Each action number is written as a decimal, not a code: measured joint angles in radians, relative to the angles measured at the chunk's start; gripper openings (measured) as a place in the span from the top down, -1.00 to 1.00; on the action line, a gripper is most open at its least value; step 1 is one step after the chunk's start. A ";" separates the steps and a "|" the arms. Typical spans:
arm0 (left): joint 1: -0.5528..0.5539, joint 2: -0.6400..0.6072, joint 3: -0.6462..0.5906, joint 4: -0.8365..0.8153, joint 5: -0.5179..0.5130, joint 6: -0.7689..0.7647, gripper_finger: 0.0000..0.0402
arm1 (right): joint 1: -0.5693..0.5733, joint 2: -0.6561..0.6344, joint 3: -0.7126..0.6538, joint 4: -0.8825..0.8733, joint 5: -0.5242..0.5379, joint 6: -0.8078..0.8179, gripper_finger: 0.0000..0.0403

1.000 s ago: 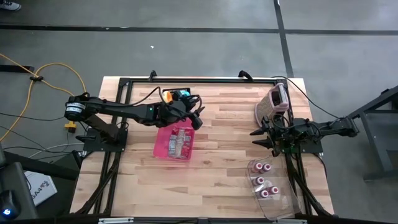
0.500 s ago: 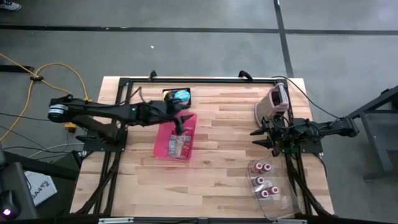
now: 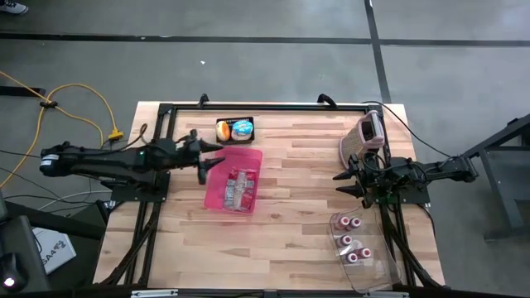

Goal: Pick & Place Food Item
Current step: Return to Home Position

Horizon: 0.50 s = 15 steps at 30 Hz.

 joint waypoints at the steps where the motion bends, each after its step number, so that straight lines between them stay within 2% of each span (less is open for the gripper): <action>1: -0.005 -0.035 -0.026 -0.001 0.000 0.000 0.08 | 0.000 0.000 0.000 0.000 0.000 0.000 0.18; 10: -0.050 -0.328 -0.209 0.003 0.004 0.027 0.08 | 0.000 0.000 0.000 0.000 0.000 0.000 0.18; 15: -0.067 -0.446 -0.292 0.041 0.014 0.036 0.08 | 0.000 0.000 0.000 0.000 0.000 0.000 0.18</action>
